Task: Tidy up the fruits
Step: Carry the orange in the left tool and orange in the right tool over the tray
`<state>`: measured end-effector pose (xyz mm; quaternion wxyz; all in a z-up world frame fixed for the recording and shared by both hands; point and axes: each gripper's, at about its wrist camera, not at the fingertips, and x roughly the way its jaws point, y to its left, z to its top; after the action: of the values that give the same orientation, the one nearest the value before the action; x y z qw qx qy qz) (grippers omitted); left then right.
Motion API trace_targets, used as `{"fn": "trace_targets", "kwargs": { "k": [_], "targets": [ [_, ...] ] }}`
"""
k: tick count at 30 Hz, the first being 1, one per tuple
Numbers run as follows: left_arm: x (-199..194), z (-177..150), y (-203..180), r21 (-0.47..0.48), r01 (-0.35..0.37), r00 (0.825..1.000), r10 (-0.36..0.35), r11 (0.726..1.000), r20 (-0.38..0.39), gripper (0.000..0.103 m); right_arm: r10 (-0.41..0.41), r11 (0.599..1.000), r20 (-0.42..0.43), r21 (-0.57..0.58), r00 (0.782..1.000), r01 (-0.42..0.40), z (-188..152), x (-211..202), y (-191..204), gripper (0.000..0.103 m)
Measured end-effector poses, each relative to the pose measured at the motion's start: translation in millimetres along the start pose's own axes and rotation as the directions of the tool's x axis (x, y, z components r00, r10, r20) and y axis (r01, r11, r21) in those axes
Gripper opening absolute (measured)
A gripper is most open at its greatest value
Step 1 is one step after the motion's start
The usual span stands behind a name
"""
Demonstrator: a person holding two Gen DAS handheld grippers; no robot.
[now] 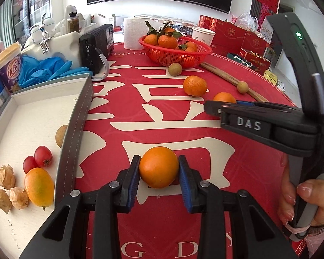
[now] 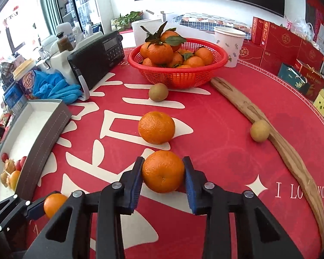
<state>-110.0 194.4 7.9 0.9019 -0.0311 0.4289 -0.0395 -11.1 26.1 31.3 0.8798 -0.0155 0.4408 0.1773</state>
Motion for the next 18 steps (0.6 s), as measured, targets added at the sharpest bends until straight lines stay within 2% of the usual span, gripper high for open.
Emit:
{"fn": "trace_targets", "kwargs": {
  "k": [6,18],
  "targets": [
    [-1.9,1.1,-4.2,0.001,0.008,1.0,-0.008,1.0,0.017,0.037,0.008,1.0,0.021,0.003,1.0,-0.008,-12.3,-19.7,-15.5,0.036],
    [-5.2,6.8,-7.5,-0.002,-0.029,0.998,0.029,1.0,0.055,0.037,0.038,0.999,0.034,0.024,0.999,-0.039,-17.8,-30.6,-26.4,0.037]
  ]
}}
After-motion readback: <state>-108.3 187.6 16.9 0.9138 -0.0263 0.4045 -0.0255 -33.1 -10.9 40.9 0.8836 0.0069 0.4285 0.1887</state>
